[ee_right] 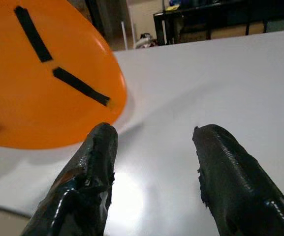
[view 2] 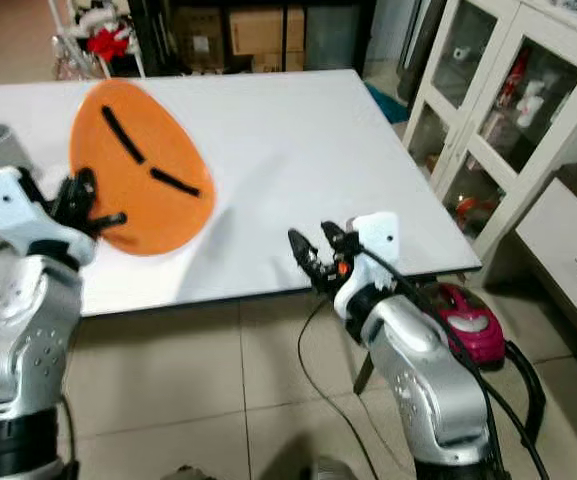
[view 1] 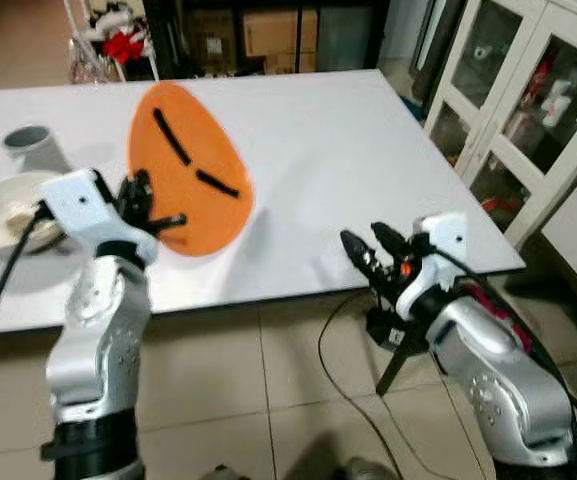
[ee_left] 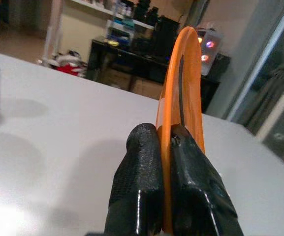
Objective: Setting the table
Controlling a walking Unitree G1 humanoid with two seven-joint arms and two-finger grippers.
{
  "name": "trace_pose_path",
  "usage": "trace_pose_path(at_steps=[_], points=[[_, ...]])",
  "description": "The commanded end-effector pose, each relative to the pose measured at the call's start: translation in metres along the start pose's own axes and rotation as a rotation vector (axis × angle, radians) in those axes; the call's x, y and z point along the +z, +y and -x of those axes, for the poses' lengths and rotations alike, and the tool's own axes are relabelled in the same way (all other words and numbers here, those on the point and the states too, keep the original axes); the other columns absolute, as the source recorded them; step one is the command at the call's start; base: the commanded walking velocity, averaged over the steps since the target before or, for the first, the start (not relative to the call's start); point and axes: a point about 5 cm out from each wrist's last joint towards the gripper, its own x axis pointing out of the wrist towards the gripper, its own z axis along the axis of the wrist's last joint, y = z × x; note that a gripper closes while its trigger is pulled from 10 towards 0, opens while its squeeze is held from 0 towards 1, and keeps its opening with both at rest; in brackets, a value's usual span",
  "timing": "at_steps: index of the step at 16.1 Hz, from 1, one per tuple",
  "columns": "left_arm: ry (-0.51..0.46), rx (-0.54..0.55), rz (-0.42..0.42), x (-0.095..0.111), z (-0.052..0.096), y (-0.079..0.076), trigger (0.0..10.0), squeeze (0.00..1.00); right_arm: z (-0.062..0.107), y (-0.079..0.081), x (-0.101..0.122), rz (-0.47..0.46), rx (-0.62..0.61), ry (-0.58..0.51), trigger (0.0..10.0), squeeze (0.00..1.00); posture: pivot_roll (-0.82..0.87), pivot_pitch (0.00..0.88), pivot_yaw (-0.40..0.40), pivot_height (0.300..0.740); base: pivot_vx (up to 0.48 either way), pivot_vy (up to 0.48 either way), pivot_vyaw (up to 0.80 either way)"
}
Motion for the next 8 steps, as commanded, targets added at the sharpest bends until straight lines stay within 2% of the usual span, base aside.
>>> trace_pose_path(at_steps=[1, 2, 4, 6, 8], points=[[-0.015, -0.011, 0.059, 0.002, -0.004, -0.003, 10.0, 0.0, 0.0, -0.002, 0.003, -0.024, -0.011, -0.012, 10.0, 0.0, -0.1, 0.068, 0.033, 0.74, 0.0, 0.0, 0.0], [0.004, 0.002, 0.086, -0.002, -0.004, -0.001, 10.0, 0.0, -0.001, -0.002, 0.004, -0.027, -0.009, -0.013, 10.0, 0.0, -0.11, 0.068, 0.034, 0.74, 0.0, 0.0, 0.0], [0.022, 0.103, 0.219, -0.01, -0.005, 0.015, 10.0, 0.0, -0.001, -0.001, 0.005, -0.031, 0.007, -0.012, 10.0, 0.0, -0.11, 0.067, 0.035, 0.74, 0.0, 0.0, 0.0], [0.036, 0.144, 0.254, -0.015, -0.005, 0.022, 10.0, 0.0, -0.001, 0.001, 0.006, -0.026, 0.055, -0.006, 10.0, 0.0, -0.11, 0.066, 0.035, 0.74, 0.0, 0.0, 0.0], [0.087, 0.222, 0.304, -0.026, -0.006, 0.033, 10.0, 0.0, 0.001, 0.008, 0.011, 0.037, 0.194, 0.018, 10.0, 0.0, -0.11, 0.063, 0.037, 0.74, 0.0, 0.0, 0.0]])
